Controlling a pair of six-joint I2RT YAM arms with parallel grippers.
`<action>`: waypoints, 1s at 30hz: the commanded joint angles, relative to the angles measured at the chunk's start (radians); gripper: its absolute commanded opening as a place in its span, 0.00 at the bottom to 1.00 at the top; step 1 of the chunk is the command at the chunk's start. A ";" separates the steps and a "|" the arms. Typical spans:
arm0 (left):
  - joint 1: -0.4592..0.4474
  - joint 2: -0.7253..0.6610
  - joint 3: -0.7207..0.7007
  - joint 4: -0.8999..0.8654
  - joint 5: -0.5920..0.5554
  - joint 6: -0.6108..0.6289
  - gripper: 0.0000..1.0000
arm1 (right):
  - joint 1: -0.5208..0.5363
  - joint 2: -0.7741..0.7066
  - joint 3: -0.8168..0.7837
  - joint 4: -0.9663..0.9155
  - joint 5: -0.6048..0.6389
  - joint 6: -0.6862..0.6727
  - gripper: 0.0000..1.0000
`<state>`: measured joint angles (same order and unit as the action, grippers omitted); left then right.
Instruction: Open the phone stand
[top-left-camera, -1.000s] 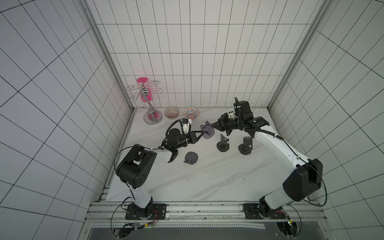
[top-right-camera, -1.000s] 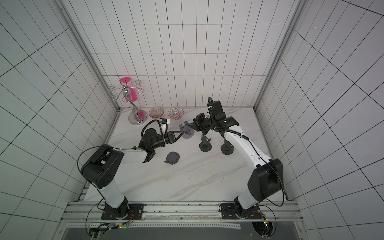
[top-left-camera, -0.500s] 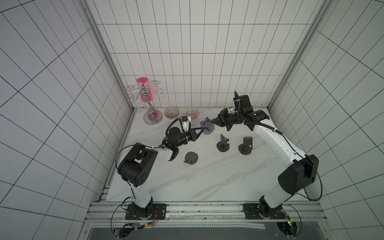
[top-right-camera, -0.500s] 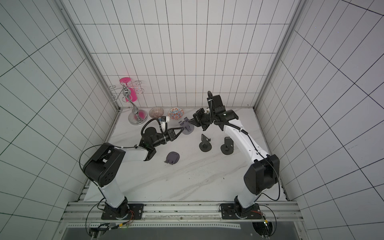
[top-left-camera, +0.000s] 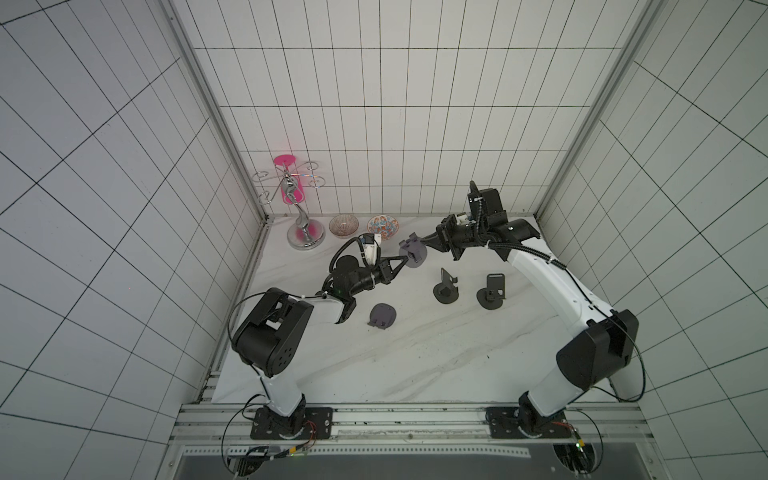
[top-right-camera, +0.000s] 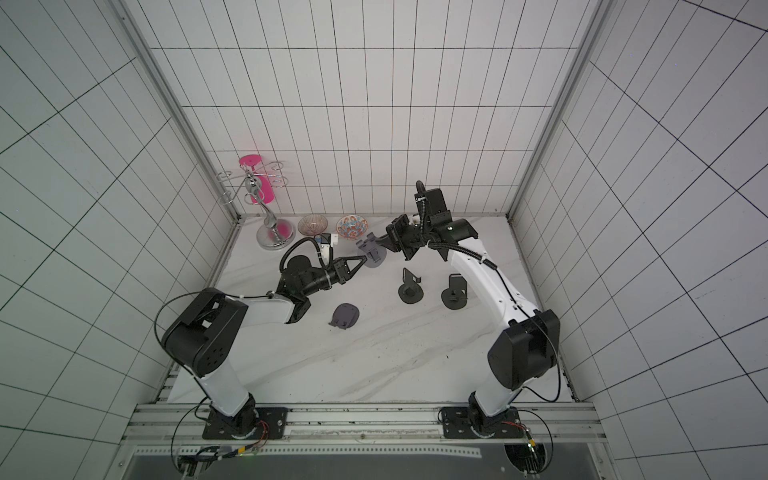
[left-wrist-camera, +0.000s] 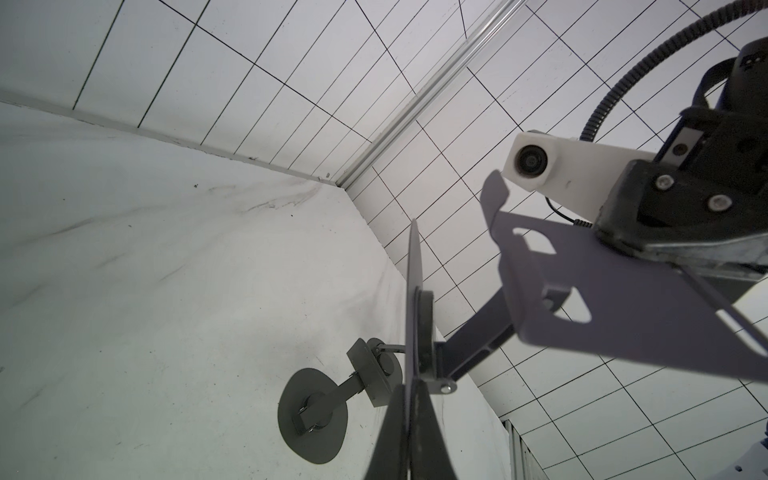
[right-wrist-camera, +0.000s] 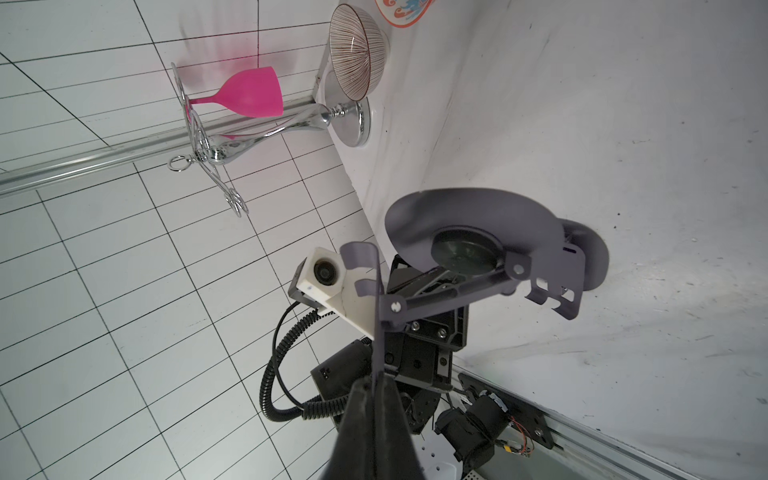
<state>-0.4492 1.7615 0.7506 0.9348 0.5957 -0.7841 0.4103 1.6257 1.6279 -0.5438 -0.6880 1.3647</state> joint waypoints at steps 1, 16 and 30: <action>0.024 0.098 -0.099 -0.513 -0.057 0.055 0.00 | 0.014 -0.158 -0.003 0.467 -0.214 0.116 0.00; -0.010 0.056 -0.038 -0.544 -0.050 0.114 0.09 | 0.039 -0.176 -0.158 0.551 -0.194 0.198 0.00; -0.006 -0.151 -0.102 -0.546 -0.068 0.096 0.41 | 0.020 -0.191 -0.220 0.536 -0.175 0.171 0.00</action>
<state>-0.4622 1.7050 0.6781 0.3870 0.5442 -0.6872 0.4515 1.4220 1.4391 -0.0399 -0.8490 1.5261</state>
